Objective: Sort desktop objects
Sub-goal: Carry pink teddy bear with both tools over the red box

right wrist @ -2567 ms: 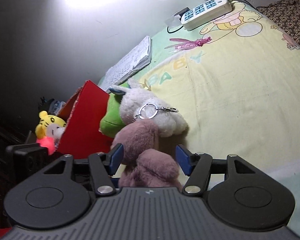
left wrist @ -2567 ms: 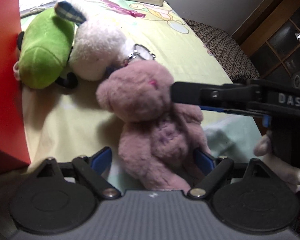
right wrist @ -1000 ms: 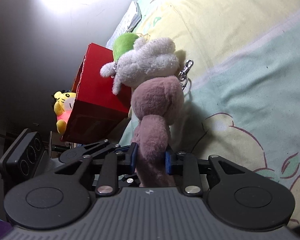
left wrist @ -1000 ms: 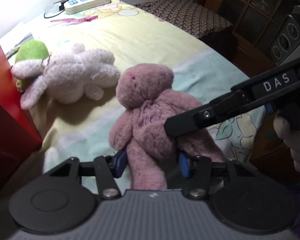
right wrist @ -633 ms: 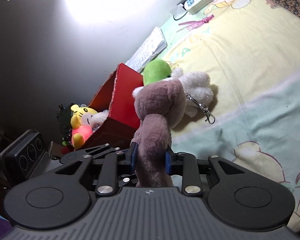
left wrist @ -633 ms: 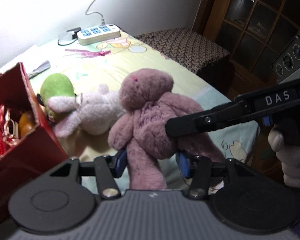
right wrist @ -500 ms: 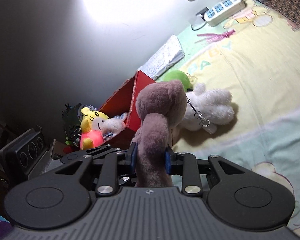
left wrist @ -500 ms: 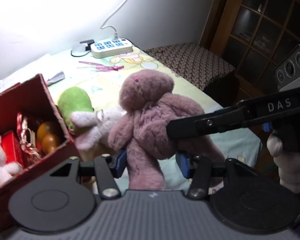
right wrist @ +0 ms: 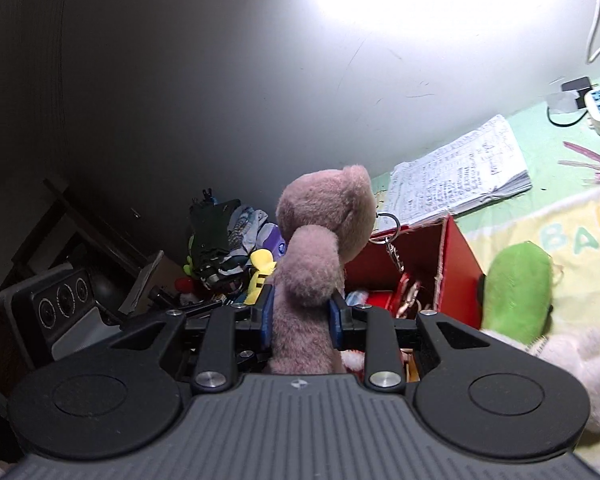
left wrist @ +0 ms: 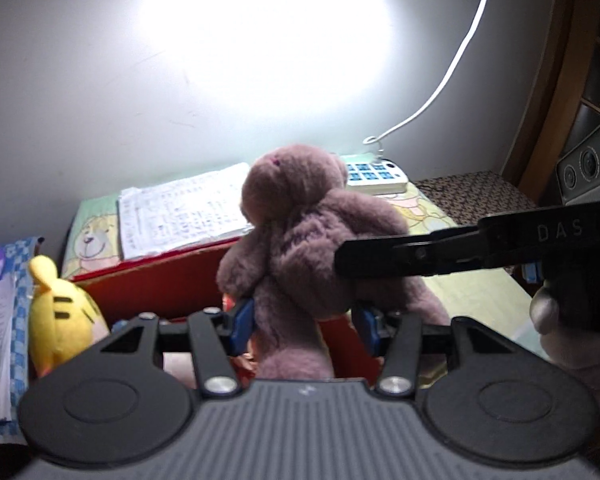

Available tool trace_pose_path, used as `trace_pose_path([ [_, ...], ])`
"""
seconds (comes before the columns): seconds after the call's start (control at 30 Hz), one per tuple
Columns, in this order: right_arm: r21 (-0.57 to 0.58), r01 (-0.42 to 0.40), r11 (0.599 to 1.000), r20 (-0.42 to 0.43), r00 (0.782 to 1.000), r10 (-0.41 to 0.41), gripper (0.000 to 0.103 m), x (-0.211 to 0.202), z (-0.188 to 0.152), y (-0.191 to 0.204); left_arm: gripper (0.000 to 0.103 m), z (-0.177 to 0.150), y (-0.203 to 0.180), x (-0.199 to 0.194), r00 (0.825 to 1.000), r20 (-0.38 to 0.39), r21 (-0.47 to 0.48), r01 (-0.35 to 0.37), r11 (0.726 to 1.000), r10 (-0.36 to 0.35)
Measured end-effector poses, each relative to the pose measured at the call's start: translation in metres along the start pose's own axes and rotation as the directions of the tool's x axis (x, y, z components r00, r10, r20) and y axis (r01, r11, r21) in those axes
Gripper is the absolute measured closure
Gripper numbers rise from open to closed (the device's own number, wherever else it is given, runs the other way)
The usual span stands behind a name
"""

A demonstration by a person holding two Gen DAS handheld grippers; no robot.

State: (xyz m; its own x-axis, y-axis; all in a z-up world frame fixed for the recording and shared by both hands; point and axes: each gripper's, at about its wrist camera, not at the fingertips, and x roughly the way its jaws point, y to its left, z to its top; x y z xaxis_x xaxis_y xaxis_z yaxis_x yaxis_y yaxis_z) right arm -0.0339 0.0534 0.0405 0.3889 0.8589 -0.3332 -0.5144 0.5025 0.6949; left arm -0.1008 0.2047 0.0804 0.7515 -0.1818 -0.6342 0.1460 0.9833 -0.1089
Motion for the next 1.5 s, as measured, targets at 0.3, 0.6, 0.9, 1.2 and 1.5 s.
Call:
trace_pose_path([
  [0.3,0.076,0.032,0.997,-0.142,0.990,-0.020,0.074,0.080,-0.011,-0.029,0.051,-0.029,0.043,0.044,0.990,-0.132,-0.089,-0.052,0.995,0.040],
  [0.6,-0.064,0.139,0.988,-0.228,0.962,-0.150,0.075,0.094,-0.011,-0.022,0.053,-0.042,0.053,0.074,0.980,-0.198,-0.113,-0.027,0.993,0.004],
  [0.9,-0.189,0.224,0.956,-0.282,0.920,-0.271,0.074,0.129,-0.024,-0.017,0.053,-0.051,0.058,0.074,0.970,-0.236,-0.072,-0.079,0.994,0.060],
  [1.2,-0.217,0.247,0.945,-0.277,0.912,-0.302,0.068,0.132,-0.030,-0.011,0.046,-0.051,0.057,0.081,0.966,-0.251,-0.061,-0.081,0.995,0.063],
  [1.5,-0.131,0.281,0.951,-0.222,0.926,-0.305,0.079,0.110,-0.025,-0.011,0.045,-0.050,0.054,0.075,0.965,-0.254,-0.058,-0.085,0.995,0.068],
])
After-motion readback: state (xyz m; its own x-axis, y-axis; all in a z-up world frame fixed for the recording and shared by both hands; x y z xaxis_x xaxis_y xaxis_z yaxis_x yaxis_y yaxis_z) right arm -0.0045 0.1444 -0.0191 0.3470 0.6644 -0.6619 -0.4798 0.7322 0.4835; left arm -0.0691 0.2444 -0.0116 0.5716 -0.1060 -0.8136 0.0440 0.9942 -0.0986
